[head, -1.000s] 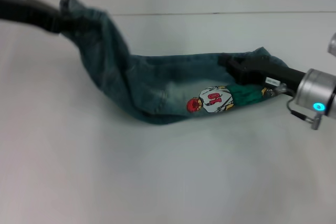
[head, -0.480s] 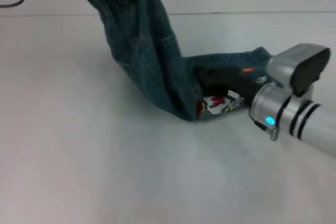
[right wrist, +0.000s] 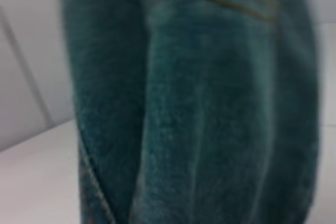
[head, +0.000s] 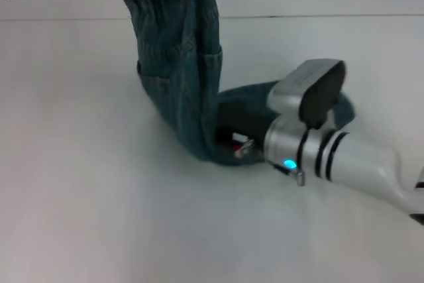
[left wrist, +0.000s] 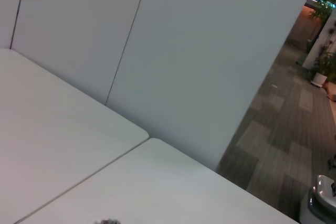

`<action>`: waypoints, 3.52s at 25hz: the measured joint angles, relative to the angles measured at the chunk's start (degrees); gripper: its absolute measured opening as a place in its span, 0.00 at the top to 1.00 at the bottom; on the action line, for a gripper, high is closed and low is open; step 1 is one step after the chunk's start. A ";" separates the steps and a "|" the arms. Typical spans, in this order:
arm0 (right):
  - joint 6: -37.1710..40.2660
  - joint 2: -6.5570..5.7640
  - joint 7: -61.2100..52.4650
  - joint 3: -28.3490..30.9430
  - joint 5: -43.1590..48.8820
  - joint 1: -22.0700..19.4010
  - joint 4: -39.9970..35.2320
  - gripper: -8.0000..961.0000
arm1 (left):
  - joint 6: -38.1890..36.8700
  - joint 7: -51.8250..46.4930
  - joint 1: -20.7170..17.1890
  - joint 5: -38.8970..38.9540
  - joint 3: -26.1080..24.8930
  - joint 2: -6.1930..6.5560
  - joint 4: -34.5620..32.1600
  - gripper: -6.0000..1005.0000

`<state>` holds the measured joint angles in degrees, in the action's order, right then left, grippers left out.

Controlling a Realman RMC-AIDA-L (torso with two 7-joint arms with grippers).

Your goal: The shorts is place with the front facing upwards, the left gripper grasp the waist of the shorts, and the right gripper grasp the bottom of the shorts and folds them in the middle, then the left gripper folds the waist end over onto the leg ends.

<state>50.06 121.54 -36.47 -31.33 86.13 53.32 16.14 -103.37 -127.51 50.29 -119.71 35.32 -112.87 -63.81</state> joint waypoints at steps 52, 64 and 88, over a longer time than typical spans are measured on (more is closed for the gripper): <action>26.03 -2.29 -18.19 45.74 24.34 -17.89 -24.50 0.92 | 28.80 6.43 -0.62 -0.21 34.34 -11.09 15.15 0.76; 33.51 -2.91 -29.02 31.55 24.55 -17.40 -33.10 0.91 | 28.48 14.51 -12.13 12.77 25.99 -11.06 11.31 0.47; 62.18 -11.68 -58.48 -4.28 37.31 -22.54 -62.23 0.27 | -4.74 29.45 -32.63 6.38 0.90 -9.09 0.25 0.17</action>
<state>112.24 109.86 -94.95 -35.61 123.44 30.78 -46.09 -108.12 -98.07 17.66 -113.33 36.22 -121.96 -63.55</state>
